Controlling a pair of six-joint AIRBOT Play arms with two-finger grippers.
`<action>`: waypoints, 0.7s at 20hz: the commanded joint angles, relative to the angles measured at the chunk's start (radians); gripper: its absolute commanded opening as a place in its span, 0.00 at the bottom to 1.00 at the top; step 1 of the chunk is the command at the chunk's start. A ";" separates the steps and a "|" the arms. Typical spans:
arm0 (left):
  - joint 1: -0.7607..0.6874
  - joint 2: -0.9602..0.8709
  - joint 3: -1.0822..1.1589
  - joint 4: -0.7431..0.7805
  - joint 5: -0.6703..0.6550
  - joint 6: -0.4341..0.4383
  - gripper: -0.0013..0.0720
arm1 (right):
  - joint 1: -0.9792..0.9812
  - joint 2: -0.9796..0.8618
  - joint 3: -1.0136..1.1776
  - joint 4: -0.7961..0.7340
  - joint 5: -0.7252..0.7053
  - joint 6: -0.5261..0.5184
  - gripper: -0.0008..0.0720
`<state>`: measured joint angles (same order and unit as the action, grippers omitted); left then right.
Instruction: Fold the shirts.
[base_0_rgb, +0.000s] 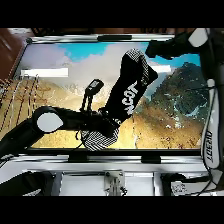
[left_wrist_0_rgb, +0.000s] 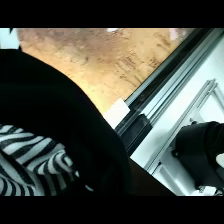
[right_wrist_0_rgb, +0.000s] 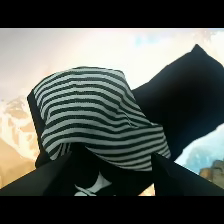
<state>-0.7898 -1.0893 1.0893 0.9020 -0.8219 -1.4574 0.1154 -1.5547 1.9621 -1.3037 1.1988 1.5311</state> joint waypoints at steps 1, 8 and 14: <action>-0.003 -0.011 0.000 -0.091 0.049 0.056 0.09 | -0.029 0.139 0.000 -0.146 0.211 0.003 0.82; -0.040 -0.061 0.000 -0.209 0.242 0.059 0.09 | -0.077 0.431 0.000 -0.228 0.461 0.097 0.82; -0.049 -0.124 0.033 -0.214 0.242 0.106 0.09 | -0.077 0.528 0.000 -0.226 0.587 0.162 0.82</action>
<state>-0.8486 -1.1988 1.1118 0.7021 -0.5850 -1.3846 0.0402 -1.0672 1.9625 -1.5177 1.7050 1.6638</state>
